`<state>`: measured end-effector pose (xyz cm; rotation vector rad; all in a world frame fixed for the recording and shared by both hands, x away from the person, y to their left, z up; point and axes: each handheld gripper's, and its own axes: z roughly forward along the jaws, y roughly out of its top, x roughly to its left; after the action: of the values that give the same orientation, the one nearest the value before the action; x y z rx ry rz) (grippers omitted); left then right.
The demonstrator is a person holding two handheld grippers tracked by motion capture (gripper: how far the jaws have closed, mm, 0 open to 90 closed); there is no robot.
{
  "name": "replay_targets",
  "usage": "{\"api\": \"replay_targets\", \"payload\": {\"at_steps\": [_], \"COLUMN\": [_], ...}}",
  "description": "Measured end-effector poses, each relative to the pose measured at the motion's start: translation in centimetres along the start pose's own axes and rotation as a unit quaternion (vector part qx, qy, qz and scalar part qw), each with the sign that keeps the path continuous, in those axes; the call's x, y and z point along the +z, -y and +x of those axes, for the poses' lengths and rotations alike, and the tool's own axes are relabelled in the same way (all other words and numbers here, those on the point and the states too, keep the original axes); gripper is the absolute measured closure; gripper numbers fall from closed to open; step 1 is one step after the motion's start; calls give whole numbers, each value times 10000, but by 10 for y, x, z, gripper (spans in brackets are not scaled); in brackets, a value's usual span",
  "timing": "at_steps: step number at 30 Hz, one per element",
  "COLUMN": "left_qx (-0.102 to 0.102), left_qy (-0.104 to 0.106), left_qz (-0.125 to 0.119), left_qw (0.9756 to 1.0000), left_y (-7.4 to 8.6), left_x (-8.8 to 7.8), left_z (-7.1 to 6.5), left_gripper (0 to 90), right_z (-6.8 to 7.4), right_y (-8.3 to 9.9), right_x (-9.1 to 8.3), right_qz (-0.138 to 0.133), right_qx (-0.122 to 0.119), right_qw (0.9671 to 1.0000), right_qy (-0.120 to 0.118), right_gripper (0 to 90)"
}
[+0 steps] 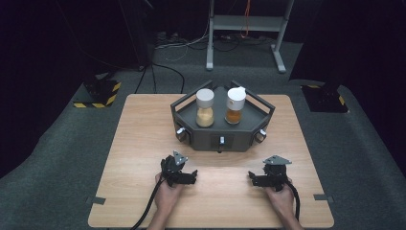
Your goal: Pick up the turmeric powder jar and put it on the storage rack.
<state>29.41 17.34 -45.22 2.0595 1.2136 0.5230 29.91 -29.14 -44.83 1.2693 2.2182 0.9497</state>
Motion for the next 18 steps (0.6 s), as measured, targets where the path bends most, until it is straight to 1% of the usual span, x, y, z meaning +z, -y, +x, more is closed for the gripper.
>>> {"api": "replay_targets", "payload": {"at_steps": [16,18], "left_qx": [-10,-14], "left_qy": [0,-1], "left_qz": [-2,0], "left_qw": [10000,10000], "left_y": [0,0], "left_x": [0,0], "left_z": [0,0], "left_gripper": [49,48], "right_z": [2,1], "right_y": [0,-1], "right_x": [0,1], "right_qz": [-14,-8], "right_qx": [50,49], "right_qw": [10000,10000], "right_qy": [57,21], "right_gripper": [75,66]}}
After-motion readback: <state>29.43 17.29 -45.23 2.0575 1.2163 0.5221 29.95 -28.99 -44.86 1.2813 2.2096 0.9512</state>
